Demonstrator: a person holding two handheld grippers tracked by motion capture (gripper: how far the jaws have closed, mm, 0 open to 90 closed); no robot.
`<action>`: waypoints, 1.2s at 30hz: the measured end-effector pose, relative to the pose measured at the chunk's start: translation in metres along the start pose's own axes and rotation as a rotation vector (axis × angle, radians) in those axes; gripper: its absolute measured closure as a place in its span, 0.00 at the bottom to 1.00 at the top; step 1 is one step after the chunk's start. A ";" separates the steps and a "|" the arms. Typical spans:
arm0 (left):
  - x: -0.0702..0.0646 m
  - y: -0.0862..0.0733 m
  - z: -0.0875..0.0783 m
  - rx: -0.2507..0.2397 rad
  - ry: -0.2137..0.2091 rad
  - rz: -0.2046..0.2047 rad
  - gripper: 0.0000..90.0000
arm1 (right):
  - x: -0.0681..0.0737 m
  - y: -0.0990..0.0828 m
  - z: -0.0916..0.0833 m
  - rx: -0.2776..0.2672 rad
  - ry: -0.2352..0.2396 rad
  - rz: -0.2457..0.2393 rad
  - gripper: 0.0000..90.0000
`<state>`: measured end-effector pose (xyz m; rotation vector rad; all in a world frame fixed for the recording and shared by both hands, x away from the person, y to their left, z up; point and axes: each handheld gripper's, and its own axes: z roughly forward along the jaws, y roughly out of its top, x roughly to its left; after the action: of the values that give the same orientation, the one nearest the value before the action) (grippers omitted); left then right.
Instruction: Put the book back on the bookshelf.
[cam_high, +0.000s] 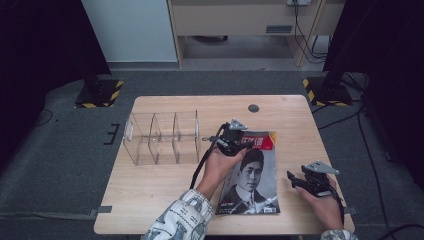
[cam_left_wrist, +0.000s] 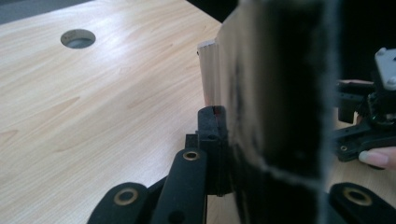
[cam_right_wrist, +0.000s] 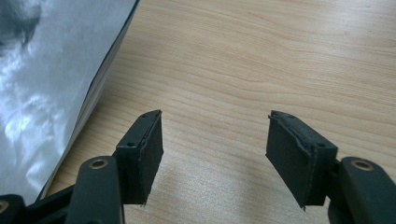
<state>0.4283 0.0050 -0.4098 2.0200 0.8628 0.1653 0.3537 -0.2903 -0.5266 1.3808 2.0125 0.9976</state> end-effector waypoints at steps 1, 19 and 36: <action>0.000 0.002 -0.002 -0.004 0.002 0.004 0.96 | 0.000 0.000 0.000 0.000 -0.001 0.002 0.40; 0.000 0.023 -0.037 -0.093 0.015 0.023 0.96 | 0.003 -0.002 0.003 0.023 -0.001 -0.016 0.38; 0.001 0.038 -0.071 -0.154 0.027 0.031 0.96 | 0.006 -0.003 0.006 0.039 -0.004 -0.032 0.37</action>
<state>0.4187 0.0417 -0.3392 1.8911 0.8113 0.2693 0.3542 -0.2838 -0.5325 1.3659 2.0552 0.9460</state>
